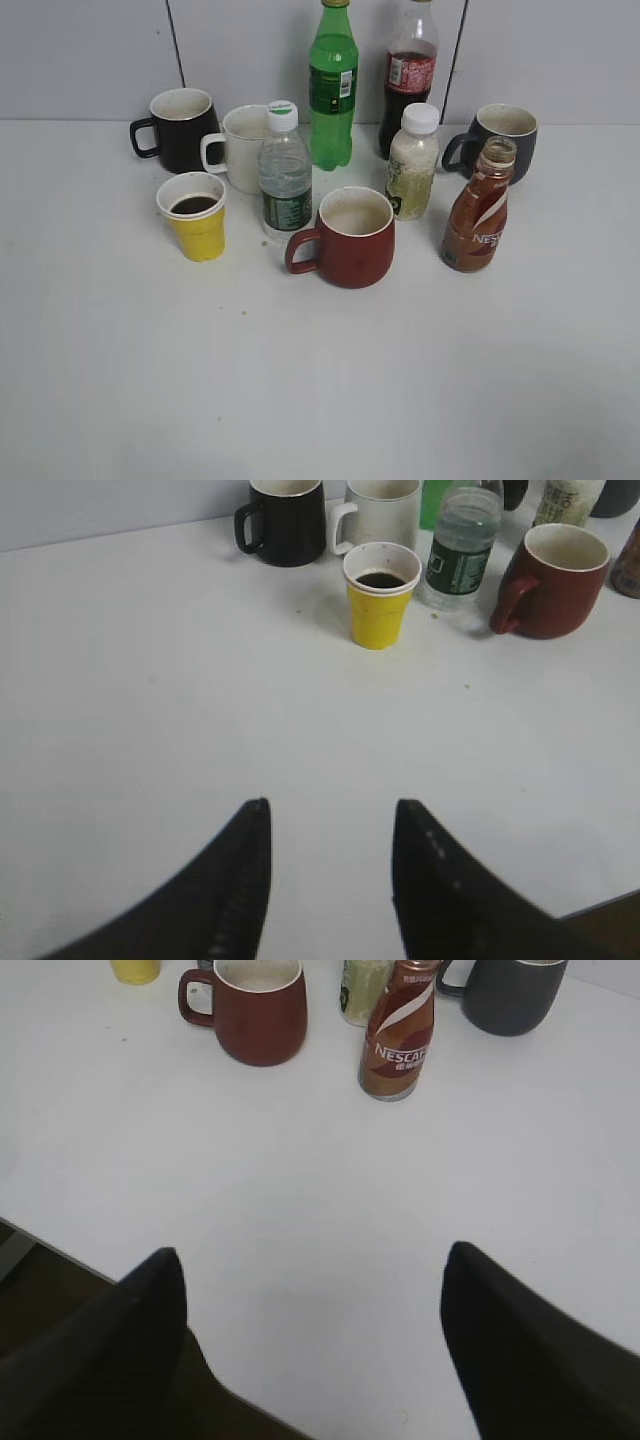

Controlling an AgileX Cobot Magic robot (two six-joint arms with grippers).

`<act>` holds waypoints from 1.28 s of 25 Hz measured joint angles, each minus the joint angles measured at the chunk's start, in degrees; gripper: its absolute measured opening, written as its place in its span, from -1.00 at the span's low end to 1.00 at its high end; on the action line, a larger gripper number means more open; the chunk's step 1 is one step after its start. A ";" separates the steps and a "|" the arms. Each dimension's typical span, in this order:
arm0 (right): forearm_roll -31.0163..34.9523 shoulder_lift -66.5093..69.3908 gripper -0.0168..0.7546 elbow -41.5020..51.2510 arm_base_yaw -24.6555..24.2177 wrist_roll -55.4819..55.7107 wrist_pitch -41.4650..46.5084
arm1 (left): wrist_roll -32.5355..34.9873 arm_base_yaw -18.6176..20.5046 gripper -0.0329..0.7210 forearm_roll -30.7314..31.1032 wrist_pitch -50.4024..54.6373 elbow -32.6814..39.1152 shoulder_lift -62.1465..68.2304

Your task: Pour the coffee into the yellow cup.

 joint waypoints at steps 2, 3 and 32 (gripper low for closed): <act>0.00 0.00 0.58 0.00 0.00 0.00 0.00 | 0.00 0.00 -0.09 0.00 0.00 0.00 0.00; 0.00 0.00 0.58 0.00 0.00 0.00 0.00 | 0.00 0.00 -0.09 0.00 -0.02 0.00 0.00; 0.81 -4.41 0.57 0.00 -15.98 0.00 -0.06 | 0.00 18.80 -0.09 0.07 -0.15 0.01 -3.95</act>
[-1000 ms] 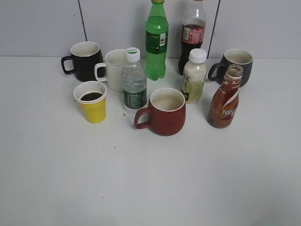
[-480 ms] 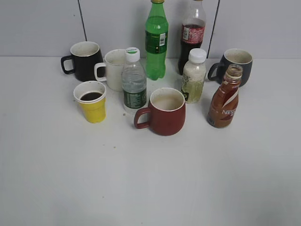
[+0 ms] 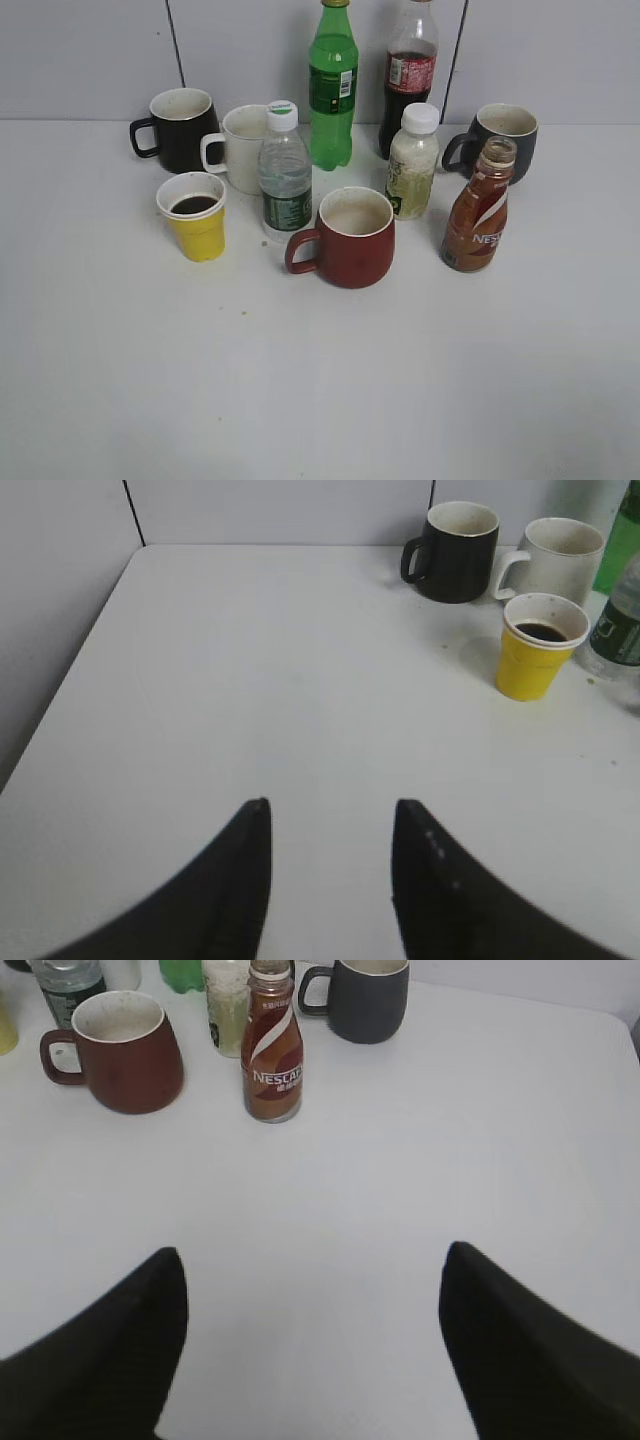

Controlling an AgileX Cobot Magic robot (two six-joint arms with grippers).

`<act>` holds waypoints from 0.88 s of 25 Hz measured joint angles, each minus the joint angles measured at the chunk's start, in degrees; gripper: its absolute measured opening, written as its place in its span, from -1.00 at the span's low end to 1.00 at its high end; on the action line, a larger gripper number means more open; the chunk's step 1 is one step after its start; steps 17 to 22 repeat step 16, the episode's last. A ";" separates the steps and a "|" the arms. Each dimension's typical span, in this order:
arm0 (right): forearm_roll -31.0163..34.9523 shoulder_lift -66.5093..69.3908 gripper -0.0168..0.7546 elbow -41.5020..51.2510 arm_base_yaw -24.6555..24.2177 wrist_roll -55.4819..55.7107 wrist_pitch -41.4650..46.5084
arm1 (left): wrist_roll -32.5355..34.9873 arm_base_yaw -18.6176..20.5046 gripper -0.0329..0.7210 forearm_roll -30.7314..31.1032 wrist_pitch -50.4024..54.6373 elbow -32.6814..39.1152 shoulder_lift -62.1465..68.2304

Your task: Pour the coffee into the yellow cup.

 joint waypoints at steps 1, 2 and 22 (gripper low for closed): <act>0.00 0.00 0.57 0.00 0.00 0.00 0.00 | 0.00 0.00 -0.09 0.00 0.00 0.00 0.00; 0.05 0.00 0.57 0.00 0.00 0.00 0.00 | 0.00 0.00 -0.09 0.00 0.00 0.00 0.00; 0.16 -0.07 0.56 0.00 0.00 0.00 0.00 | 0.00 0.00 -0.09 0.00 0.00 0.00 0.00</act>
